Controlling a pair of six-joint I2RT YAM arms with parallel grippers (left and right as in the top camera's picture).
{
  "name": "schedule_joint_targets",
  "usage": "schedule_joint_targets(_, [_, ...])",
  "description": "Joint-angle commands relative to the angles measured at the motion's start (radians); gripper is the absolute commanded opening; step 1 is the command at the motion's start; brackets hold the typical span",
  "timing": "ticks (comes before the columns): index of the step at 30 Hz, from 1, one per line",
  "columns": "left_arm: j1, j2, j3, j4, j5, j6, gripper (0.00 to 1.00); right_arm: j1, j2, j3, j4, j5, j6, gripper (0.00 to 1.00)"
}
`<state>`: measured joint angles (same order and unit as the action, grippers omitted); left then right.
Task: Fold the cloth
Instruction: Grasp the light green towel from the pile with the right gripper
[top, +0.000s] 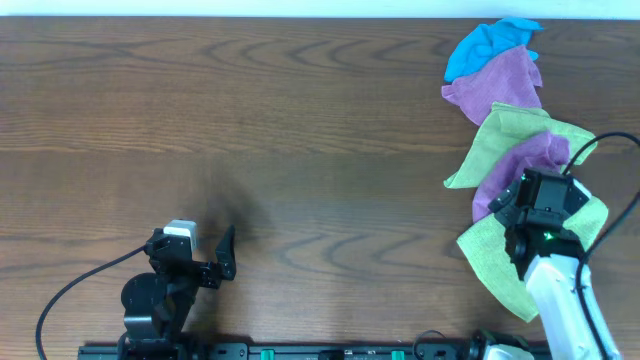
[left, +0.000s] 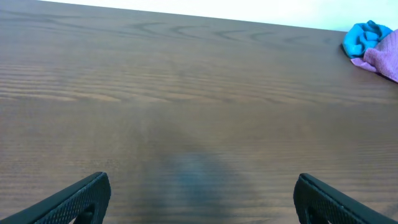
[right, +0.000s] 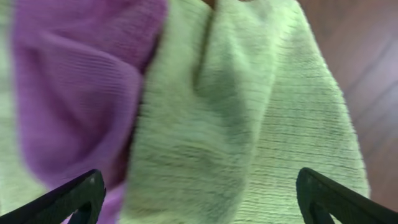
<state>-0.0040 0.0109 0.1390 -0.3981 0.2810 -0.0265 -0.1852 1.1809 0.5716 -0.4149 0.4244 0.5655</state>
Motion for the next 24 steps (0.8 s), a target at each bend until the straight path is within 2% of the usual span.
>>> schedule_joint_targets(1, [-0.002,-0.006,-0.021,-0.004,0.000,-0.007,0.95,-0.019,0.042,0.013,0.003,0.047,-0.014,0.96])
schedule_joint_targets(3, [-0.002,-0.006,-0.021,-0.004,0.000,-0.007,0.95,-0.019,0.058,0.013,0.004,0.047,-0.014,0.92])
schedule_joint_targets(5, [-0.002,-0.006,-0.021,-0.004,0.000,-0.007,0.95,-0.019,0.079,0.013,0.016,0.047,-0.014,0.81])
schedule_joint_targets(8, [-0.002,-0.006,-0.021,-0.004,0.000,-0.007,0.95,-0.019,0.113,0.013,0.034,0.042,-0.014,0.71])
schedule_joint_targets(12, [-0.002,-0.006,-0.021,-0.004,0.000,-0.007,0.95,-0.019,0.163,0.013,0.045,0.042,-0.014,0.52])
schedule_joint_targets(20, [-0.002,-0.006,-0.021,-0.004,0.000,-0.007,0.95,-0.019,0.176,0.016,0.048,0.039,-0.014,0.01])
schedule_joint_targets(24, [-0.002,-0.006,-0.021,-0.004,0.000,-0.007,0.95,-0.019,0.151,0.027,0.032,0.002,-0.014,0.01])
